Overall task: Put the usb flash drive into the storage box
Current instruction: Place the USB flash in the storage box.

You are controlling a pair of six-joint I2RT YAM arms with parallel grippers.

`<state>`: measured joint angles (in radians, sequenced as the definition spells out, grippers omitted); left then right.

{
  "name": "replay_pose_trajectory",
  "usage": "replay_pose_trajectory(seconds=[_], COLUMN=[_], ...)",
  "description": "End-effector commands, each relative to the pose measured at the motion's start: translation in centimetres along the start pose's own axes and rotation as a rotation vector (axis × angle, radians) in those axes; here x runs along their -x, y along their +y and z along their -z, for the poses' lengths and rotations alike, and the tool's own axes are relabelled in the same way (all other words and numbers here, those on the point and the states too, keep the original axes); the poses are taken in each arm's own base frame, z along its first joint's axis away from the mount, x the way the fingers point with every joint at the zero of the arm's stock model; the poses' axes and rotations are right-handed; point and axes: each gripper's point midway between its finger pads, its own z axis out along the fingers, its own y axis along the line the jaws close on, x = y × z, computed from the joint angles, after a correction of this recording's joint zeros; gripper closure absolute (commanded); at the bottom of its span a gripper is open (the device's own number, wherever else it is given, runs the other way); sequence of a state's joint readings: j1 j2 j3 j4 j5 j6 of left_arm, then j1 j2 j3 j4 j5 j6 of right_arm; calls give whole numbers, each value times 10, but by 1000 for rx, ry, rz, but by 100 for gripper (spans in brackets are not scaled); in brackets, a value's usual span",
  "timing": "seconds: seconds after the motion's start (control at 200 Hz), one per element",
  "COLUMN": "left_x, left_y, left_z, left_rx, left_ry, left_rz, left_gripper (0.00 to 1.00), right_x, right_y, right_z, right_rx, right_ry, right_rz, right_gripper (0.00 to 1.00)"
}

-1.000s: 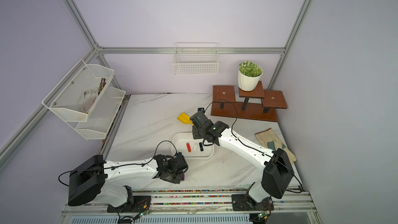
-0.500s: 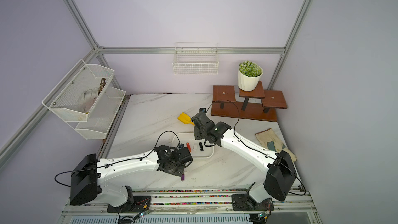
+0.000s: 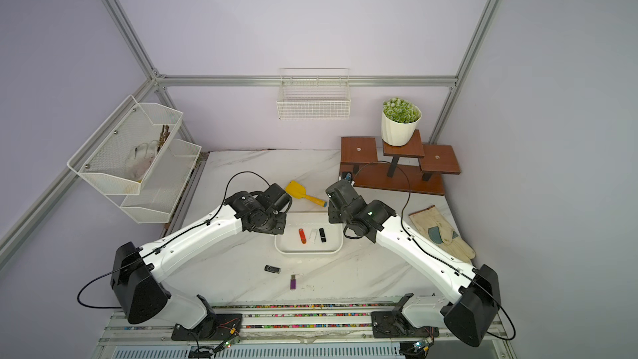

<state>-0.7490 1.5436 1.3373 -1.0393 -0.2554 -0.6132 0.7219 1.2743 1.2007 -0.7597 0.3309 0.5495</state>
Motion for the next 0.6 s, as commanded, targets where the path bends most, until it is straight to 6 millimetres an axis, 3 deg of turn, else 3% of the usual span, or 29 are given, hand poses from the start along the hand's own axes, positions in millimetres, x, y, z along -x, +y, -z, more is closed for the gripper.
replay_pose_trajectory(seconds=[0.0, 0.155, 0.595], left_x=[15, 15, -8], left_y=[-28, -40, -47], left_z=[-15, -33, -93], left_rx=[-76, -108, -112], left_ry=[-8, 12, 109], left_rz=[-83, -94, -90], left_gripper=[100, 100, 100], right_x=[-8, -21, -45], right_y=[-16, -21, -16], right_z=[5, 0, -1], right_rx=[-51, -56, 9], right_ry=[1, 38, 112], right_rz=[-26, -39, -46], right_gripper=[48, 46, 45])
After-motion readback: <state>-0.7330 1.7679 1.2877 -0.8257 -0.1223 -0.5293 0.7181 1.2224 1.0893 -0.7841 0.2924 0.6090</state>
